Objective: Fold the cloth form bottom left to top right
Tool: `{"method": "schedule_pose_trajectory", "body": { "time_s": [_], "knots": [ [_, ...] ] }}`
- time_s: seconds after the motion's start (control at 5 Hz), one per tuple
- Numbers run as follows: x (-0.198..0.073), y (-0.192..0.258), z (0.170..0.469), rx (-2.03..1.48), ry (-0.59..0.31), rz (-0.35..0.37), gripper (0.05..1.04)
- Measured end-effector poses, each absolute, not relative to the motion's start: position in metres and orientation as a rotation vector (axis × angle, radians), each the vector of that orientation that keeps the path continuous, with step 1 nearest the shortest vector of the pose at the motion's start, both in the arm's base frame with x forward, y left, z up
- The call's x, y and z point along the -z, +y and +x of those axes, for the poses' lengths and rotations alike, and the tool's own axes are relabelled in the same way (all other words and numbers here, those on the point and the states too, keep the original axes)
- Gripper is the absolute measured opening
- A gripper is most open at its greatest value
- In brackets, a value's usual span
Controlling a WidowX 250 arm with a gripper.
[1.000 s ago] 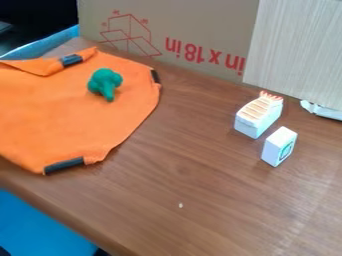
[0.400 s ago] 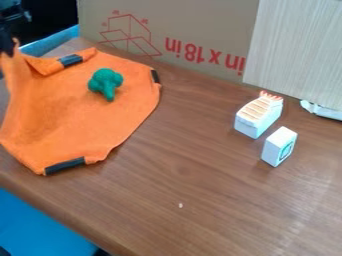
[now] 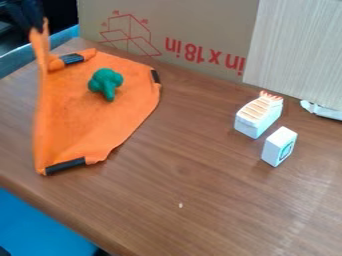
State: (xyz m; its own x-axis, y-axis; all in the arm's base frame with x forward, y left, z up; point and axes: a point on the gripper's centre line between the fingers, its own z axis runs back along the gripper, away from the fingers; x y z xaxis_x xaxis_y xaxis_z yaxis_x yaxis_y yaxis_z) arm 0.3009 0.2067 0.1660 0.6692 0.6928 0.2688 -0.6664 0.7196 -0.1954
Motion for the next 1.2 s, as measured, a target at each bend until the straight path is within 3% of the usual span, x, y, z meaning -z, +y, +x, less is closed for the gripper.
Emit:
{"method": "schedule_pose_trajectory", "body": {
  "time_s": [0.4,1.2],
  "knots": [
    [-0.172,0.18,0.327,-0.758,-0.344,-0.069,0.055],
    [-0.131,0.134,0.383,-0.768,-0.308,-0.008,0.055]
  ]
}}
